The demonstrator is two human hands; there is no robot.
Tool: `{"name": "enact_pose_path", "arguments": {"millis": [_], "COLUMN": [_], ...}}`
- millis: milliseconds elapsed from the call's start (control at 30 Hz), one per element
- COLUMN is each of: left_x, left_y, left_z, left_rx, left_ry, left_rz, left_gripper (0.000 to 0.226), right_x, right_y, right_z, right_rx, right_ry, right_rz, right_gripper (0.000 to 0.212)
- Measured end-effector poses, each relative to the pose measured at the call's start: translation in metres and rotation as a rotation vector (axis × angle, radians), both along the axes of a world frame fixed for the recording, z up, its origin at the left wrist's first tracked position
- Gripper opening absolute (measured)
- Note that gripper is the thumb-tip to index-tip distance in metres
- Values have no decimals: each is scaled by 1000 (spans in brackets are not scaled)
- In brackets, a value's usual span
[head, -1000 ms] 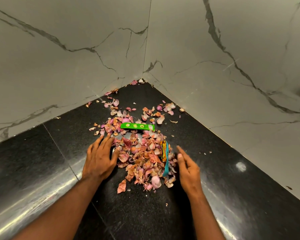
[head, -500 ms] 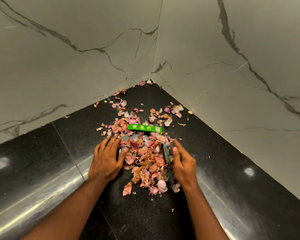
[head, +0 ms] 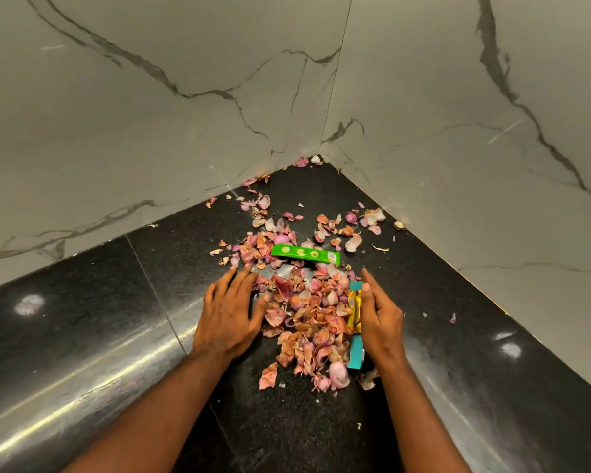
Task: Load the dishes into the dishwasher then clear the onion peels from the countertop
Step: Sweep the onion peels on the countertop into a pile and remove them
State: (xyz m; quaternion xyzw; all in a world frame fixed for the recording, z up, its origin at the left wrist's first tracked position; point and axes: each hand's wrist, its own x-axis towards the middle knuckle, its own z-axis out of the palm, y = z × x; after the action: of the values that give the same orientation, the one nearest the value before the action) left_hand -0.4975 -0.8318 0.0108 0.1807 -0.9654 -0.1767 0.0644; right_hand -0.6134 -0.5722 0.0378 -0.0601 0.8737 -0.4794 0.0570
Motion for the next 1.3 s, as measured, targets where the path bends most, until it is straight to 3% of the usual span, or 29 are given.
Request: {"name": "enact_pose_path", "arguments": {"millis": [100, 167, 267, 367, 500, 633, 767, 933, 1000, 1100, 1300], "left_x": [0, 0, 1, 4, 7, 9, -13, -50, -56, -61, -48], "left_y": [0, 0, 1, -2, -6, -11, -41, -98, -94, -56, 27], "left_z": [0, 1, 3, 3, -4, 2, 14, 15, 13, 13, 27], "left_rx": [5, 24, 75, 131, 212, 341, 218, 44, -20, -4, 349], "left_ry": [8, 22, 47, 121, 336, 426, 317, -159, -224, -145, -45], "left_rz": [-2, -7, -11, -34, -103, -37, 73, 312, 239, 18, -279], "left_gripper": [69, 68, 66, 55, 17, 19, 39, 97, 101, 88, 73], "right_x": [-27, -48, -51, -47, -52, -52, -54, -53, -54, -54, -54], "right_y": [6, 15, 14, 11, 15, 12, 11, 13, 13, 12, 12], "right_z": [3, -5, -20, -25, -20, -19, -17, -14, -15, -14, -14], "right_rx": [67, 199, 441, 370, 322, 334, 327, 338, 335, 334, 335], "right_ry": [147, 132, 151, 173, 149, 190, 185, 182, 184, 197, 183], "right_rz": [-193, -291, -225, -164, -217, -205, -215, -223, -223, -232, -235], "right_gripper": [49, 58, 65, 58, 52, 51, 47, 47, 47, 45, 46]}}
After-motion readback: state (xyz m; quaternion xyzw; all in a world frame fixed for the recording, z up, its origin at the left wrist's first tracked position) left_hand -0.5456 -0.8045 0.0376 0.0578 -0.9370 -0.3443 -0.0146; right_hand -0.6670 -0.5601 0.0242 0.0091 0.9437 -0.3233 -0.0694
